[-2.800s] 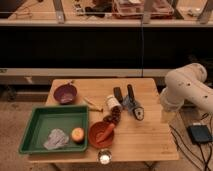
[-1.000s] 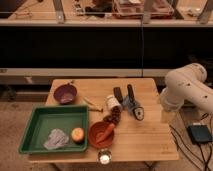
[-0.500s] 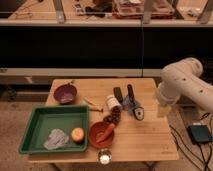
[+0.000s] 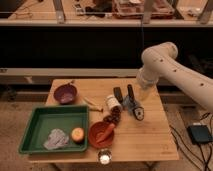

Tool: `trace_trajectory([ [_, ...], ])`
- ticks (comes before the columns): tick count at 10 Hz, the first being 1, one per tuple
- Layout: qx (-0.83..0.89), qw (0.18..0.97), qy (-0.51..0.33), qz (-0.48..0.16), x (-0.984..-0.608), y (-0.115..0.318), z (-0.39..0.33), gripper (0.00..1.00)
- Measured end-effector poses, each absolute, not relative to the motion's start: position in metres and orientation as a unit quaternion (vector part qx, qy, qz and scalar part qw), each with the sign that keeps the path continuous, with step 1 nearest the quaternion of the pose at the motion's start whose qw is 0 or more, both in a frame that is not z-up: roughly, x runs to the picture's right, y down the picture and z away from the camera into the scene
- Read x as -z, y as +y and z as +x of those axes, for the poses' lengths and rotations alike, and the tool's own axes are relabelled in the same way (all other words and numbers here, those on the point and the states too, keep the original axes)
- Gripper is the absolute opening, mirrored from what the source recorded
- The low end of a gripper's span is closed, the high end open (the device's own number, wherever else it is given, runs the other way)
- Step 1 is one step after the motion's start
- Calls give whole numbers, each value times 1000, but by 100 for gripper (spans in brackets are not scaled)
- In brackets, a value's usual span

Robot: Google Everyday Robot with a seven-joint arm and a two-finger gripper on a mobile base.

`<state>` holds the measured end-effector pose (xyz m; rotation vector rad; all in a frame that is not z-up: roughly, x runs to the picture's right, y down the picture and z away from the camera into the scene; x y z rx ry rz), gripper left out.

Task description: Wipe purple bowl with sponge

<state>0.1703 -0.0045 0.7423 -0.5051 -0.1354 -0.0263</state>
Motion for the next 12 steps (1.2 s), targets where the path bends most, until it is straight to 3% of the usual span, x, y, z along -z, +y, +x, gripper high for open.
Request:
trace_trajectory([
  [4, 26, 963, -113, -242, -768, 5, 142, 65],
  [12, 80, 961, -129, -230, -829, 46, 131, 65],
])
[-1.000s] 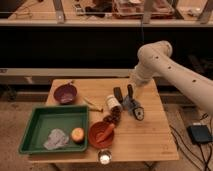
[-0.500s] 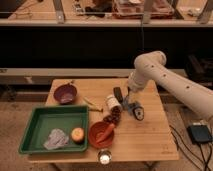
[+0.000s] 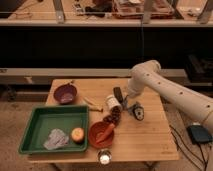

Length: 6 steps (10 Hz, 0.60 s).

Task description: Wipe purple bowl with sponge

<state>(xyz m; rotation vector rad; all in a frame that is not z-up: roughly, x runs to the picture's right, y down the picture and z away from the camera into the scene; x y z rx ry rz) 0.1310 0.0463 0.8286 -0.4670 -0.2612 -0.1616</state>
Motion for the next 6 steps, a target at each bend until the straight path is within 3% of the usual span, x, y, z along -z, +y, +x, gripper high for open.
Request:
trace_trajectory([
  [6, 82, 961, -131, -229, -830, 46, 131, 65],
])
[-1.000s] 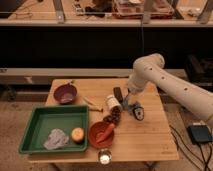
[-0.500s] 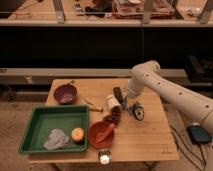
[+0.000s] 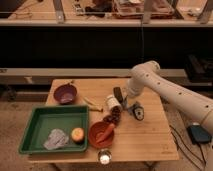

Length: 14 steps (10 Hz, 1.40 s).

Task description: Wipe purple bowl with sponge

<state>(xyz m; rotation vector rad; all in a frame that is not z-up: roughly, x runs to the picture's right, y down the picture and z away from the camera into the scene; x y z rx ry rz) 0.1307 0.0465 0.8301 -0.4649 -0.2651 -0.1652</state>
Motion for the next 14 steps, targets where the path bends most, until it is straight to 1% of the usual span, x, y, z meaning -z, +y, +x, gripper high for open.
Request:
trace_trajectory([
  [3, 59, 963, -149, -215, -834, 44, 133, 65],
  [6, 62, 966, -142, -209, -847, 44, 126, 65],
  [10, 65, 963, -132, -225, -880, 64, 120, 65],
  [14, 68, 963, -127, -229, -888, 68, 124, 65],
])
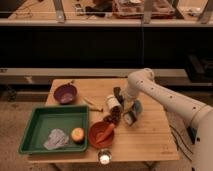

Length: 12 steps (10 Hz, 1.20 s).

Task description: Wipe purple bowl with sponge

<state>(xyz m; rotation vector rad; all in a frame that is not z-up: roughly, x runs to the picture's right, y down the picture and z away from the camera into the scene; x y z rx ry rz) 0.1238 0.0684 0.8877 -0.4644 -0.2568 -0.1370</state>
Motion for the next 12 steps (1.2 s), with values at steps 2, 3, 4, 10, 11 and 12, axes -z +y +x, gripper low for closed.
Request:
trace_trajectory([
  [2, 65, 960, -121, -244, -902, 75, 116, 65],
  [3, 63, 959, -116, -250, -908, 79, 120, 65],
  [4, 58, 958, -114, -255, -910, 81, 123, 65],
  [10, 67, 954, -125, -266, -917, 88, 115, 30],
  [11, 67, 954, -126, -265, -917, 87, 117, 17],
  [12, 67, 953, -127, -265, -917, 87, 119, 9],
])
